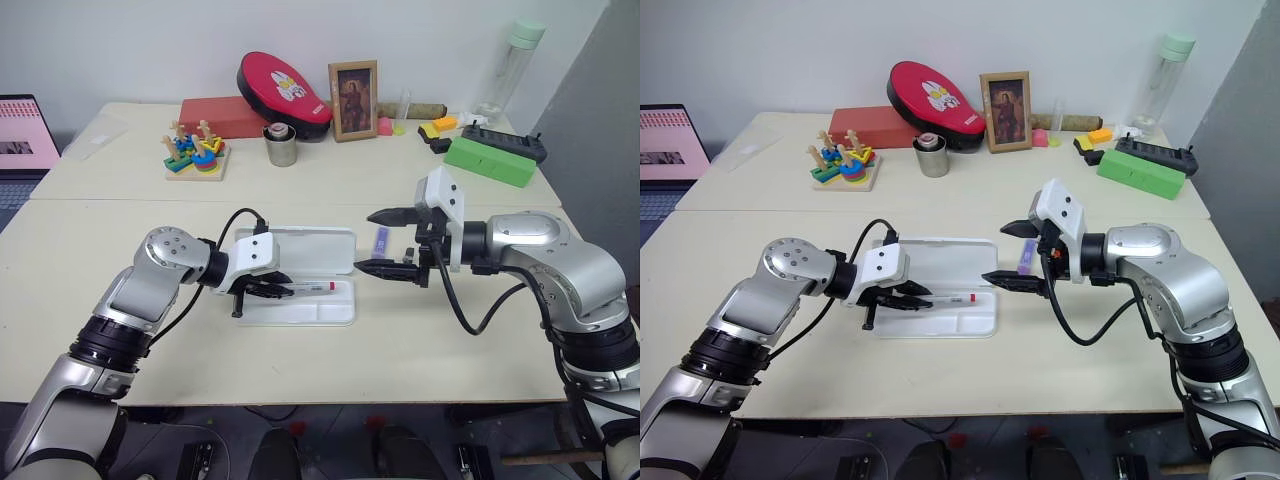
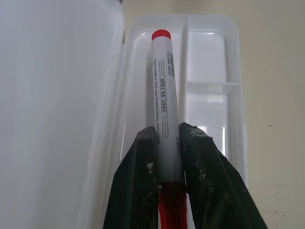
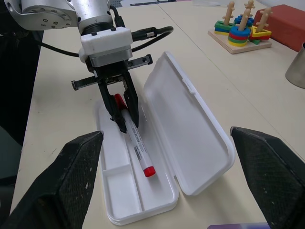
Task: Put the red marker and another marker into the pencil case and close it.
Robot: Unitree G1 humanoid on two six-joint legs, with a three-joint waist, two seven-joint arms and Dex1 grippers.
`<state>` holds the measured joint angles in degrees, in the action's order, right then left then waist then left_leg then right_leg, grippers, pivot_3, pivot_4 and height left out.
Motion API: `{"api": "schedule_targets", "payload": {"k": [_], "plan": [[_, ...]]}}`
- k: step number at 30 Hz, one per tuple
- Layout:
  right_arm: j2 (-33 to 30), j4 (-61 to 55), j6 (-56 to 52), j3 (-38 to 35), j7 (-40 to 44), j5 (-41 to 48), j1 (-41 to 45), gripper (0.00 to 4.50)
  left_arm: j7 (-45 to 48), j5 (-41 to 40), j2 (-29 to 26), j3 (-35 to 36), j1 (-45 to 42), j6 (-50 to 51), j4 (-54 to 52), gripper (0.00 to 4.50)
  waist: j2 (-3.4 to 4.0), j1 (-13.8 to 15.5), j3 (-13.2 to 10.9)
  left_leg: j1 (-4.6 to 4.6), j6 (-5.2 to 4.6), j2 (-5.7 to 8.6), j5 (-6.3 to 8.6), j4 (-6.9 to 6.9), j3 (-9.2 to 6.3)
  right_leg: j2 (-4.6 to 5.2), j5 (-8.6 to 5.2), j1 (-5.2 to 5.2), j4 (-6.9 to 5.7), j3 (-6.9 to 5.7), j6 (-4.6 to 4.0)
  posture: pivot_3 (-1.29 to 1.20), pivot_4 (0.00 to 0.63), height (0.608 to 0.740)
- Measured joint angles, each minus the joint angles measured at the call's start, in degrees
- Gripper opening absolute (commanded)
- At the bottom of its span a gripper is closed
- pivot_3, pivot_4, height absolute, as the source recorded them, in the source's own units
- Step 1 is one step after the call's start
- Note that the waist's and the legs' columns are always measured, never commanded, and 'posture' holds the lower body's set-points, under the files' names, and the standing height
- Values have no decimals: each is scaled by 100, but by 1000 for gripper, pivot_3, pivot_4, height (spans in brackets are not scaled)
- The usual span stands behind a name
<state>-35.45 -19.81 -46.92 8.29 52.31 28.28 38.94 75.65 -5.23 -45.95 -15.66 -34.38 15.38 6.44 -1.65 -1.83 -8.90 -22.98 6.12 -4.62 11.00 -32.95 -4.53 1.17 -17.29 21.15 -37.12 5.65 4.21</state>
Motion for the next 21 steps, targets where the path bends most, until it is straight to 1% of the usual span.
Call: {"api": "schedule_targets", "payload": {"k": [2,4,5,6,15,18,19,21], "plan": [[4,0,0,0,0,0,0,4500,-2,32,8,0,0,-65,17,433,0,0,0,0,0,0,0,0,0,0,0,0,0,0,0,0,150,740],[6,0,0,3,0,0,0,4500,-2,49,13,0,0,-81,19,1133,0,1,0,0,0,0,0,0,0,0,0,0,0,0,0,0,150,740],[5,0,0,11,0,0,0,4500,-2,59,24,0,0,-86,45,1237,0,0,0,0,0,0,0,0,0,0,0,0,-1,0,0,0,150,740],[5,0,0,19,0,0,0,4500,-3,60,31,0,0,-86,67,1507,0,0,0,0,0,0,0,0,0,0,0,0,-1,0,0,0,150,740],[2,186,-86,98,-163,-67,2,4500,6,34,111,9,0,34,78,3332,0,0,0,1,0,0,0,-2,0,0,0,-1,-2,0,0,0,150,740],[59,368,-131,111,-411,-240,3,4500,-45,-258,247,181,101,327,-81,3854,-1,-1,1,0,0,0,0,-3,0,0,0,-1,-5,0,0,0,150,740],[170,525,-214,117,-729,-394,-1,4500,-191,-541,345,472,285,560,-305,3992,-4,-3,3,1,0,-1,0,-3,-1,0,0,-2,-6,0,0,0,150,740],[361,733,-372,107,-1160,-564,-37,4500,-372,-843,420,770,458,785,-531,4418,-4,-9,3,1,0,-1,0,-2,-1,0,0,1,-7,0,0,0,150,740]]}}
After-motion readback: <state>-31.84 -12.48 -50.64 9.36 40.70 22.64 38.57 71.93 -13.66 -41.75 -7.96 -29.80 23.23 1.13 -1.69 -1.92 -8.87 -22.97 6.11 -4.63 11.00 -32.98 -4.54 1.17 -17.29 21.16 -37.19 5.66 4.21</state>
